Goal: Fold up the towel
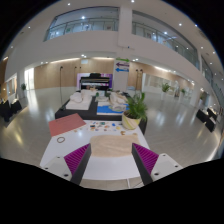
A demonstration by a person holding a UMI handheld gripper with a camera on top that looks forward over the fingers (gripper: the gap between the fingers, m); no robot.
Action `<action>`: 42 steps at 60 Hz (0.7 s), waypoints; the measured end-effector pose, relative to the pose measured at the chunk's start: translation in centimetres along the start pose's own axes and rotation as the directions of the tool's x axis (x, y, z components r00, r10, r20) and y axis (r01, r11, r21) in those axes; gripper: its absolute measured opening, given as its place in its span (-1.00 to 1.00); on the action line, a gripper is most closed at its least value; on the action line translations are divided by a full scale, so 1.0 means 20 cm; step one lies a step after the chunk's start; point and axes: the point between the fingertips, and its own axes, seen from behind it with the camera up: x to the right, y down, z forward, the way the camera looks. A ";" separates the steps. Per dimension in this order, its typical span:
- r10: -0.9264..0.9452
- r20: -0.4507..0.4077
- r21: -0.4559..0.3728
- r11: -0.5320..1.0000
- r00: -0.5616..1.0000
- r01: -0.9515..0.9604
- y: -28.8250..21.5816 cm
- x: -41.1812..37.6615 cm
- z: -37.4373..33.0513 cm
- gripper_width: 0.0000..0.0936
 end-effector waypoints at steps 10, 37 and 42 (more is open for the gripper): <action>-0.018 0.075 -0.039 0.999 0.997 0.021 0.13 -0.30 0.21 0.82; -0.098 0.111 -0.107 0.988 0.989 0.110 0.58 -0.79 1.30 0.82; -0.098 0.089 -0.131 0.985 0.991 0.110 0.65 -0.79 1.54 0.82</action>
